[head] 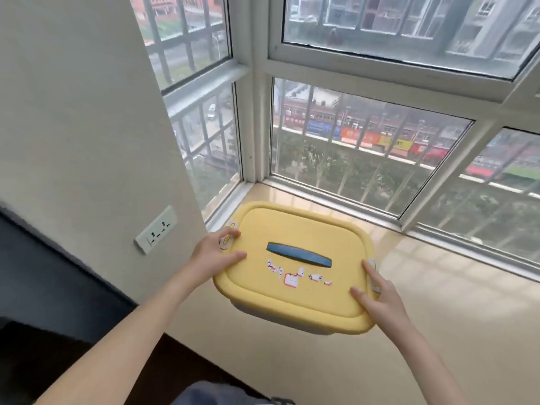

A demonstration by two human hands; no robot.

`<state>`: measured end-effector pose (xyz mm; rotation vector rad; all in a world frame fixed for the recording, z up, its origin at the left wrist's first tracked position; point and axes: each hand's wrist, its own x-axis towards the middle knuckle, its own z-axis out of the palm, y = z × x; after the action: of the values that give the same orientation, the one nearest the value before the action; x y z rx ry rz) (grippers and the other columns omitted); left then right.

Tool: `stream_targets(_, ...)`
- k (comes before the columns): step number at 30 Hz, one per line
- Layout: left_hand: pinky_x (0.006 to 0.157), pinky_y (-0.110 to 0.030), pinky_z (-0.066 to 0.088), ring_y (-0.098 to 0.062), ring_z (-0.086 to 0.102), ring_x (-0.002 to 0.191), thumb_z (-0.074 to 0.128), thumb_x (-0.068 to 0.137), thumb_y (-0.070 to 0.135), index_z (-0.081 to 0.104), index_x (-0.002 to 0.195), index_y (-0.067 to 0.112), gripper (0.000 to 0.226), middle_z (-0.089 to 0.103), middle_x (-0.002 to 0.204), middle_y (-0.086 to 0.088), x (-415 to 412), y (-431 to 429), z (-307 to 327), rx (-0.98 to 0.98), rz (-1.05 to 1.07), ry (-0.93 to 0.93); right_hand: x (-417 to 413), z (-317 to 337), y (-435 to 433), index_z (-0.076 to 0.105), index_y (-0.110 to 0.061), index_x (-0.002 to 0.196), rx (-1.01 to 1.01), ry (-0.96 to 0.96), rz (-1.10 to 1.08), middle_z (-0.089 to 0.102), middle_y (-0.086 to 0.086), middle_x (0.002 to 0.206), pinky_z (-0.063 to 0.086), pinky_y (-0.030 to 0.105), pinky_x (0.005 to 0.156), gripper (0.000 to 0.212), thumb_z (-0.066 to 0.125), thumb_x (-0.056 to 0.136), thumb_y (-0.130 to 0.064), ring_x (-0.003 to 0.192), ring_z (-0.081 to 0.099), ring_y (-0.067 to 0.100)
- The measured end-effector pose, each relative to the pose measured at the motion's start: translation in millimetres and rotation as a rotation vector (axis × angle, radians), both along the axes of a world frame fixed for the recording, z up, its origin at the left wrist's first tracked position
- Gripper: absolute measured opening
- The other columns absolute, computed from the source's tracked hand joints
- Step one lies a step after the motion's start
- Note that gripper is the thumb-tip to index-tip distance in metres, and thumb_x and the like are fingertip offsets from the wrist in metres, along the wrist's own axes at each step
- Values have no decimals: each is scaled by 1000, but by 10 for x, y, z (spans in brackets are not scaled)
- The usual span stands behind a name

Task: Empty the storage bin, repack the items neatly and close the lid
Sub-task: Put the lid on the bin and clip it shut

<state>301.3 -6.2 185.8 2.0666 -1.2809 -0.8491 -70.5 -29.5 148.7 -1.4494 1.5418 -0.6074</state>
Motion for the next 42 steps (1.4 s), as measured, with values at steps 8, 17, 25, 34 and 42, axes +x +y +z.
stream_targets(8,85,-25,40,-17,51,113,89,61,32,56,125,35,72,53,122,2,570,-859,-467,159,-256,27,683,-453,-270,31,-42,149,111,80,-206,46,8,125,38,38,107,78,73,86,-22,115,48,23)
stream_targets(17,101,-34,43,-23,53,119,86,67,24,57,132,31,71,57,130,-7,831,-1516,-1350,239,-210,71,1186,-1066,-851,36,-45,146,200,110,-339,48,5,122,37,30,95,75,73,85,-19,107,45,14)
stream_targets(25,102,-29,39,-19,51,124,84,72,17,59,132,24,66,58,131,1,1000,-2032,-1911,202,-115,59,1391,-1636,-1478,30,-45,148,212,118,-288,42,4,121,33,25,96,84,79,81,-31,109,44,13)
stream_targets(34,96,-20,33,-20,52,121,81,75,10,57,134,20,64,59,131,-2,1118,-2959,-2273,115,-76,21,1579,-1957,-2471,27,-45,150,146,130,-286,37,3,118,35,31,106,89,79,79,-35,114,46,18)
stream_targets(42,97,-20,34,-21,53,123,78,80,13,53,139,20,64,58,133,-5,1334,-3714,-2277,103,-93,-35,1787,-2009,-3241,27,-39,151,89,111,-242,35,5,117,32,23,100,90,80,78,-34,104,43,16)
